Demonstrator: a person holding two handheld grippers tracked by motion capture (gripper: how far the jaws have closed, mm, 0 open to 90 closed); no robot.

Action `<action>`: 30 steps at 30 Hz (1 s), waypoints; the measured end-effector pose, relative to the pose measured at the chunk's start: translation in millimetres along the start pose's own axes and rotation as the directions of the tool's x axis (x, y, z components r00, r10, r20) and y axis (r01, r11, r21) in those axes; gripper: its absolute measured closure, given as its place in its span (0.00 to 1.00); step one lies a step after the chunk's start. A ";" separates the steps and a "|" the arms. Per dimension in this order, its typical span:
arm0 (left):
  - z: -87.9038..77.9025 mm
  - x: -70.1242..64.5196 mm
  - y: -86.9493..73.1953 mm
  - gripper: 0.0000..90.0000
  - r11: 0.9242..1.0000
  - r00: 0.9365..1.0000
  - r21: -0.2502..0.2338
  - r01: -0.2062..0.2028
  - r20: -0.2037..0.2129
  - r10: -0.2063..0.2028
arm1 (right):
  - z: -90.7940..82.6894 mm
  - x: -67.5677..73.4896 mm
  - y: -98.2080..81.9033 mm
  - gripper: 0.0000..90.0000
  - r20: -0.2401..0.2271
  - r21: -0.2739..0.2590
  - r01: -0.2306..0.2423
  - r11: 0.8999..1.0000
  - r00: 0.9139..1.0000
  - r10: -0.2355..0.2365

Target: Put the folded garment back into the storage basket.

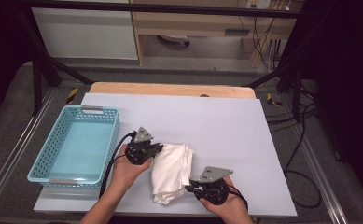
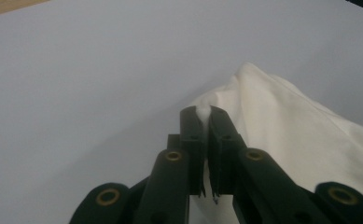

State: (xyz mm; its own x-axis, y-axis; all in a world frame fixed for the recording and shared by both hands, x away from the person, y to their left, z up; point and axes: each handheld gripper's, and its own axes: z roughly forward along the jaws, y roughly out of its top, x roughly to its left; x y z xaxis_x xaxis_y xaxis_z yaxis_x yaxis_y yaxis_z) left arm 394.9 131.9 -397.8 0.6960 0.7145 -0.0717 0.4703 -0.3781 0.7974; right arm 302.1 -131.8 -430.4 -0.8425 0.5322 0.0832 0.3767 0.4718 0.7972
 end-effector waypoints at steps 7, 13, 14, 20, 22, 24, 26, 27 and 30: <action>-2.6 0.7 0.7 0.95 1.000 1.000 -0.004 -0.007 0.002 0.007 | 0.2 1.3 0.8 0.89 -0.007 -0.008 0.000 1.000 1.000 0.000; -6.7 -0.9 2.9 0.95 1.000 1.000 -0.014 -0.011 0.002 0.011 | -1.6 0.8 1.6 0.89 -0.018 -0.020 -0.012 1.000 1.000 0.012; -7.8 -1.1 3.4 0.95 1.000 1.000 -0.018 -0.011 0.002 0.011 | -2.3 0.6 2.0 0.89 -0.022 -0.020 -0.011 1.000 1.000 0.011; -11.6 -3.9 7.8 0.96 0.999 1.000 -0.031 -0.014 0.001 0.014 | -5.4 2.6 5.3 0.89 -0.040 -0.036 -0.022 0.999 0.999 0.021; -11.4 -5.5 9.0 0.95 0.999 1.000 -0.033 -0.015 0.003 0.016 | -5.9 3.0 6.7 0.89 -0.049 -0.033 -0.018 0.999 0.999 0.016; -9.9 -6.4 9.3 0.96 1.000 1.000 -0.023 -0.020 0.003 0.020 | -5.6 3.8 7.7 0.89 -0.054 -0.032 -0.013 0.999 0.998 0.011; -7.1 -6.3 8.6 0.96 1.000 1.000 -0.013 -0.019 0.001 0.019 | -4.0 4.6 8.4 0.89 -0.062 -0.025 -0.010 1.000 0.998 0.008; -5.6 -5.9 8.0 0.96 1.000 1.000 -0.008 -0.017 0.002 0.017 | -2.6 4.5 8.5 0.89 -0.063 -0.014 -0.008 1.000 0.998 0.007; -2.9 -4.5 6.6 0.96 1.000 1.000 0.004 -0.017 -0.003 0.017 | 2.5 3.6 8.0 0.89 -0.065 0.004 -0.007 1.000 0.998 0.007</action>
State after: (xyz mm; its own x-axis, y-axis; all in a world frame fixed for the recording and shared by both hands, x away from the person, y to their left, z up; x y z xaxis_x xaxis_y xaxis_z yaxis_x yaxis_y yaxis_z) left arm 393.3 127.9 -390.4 0.7022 0.7097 -0.0567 0.4610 -0.3925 0.7959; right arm 303.0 -124.3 -425.3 -0.8631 0.4888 0.1274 0.3840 0.4710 0.7942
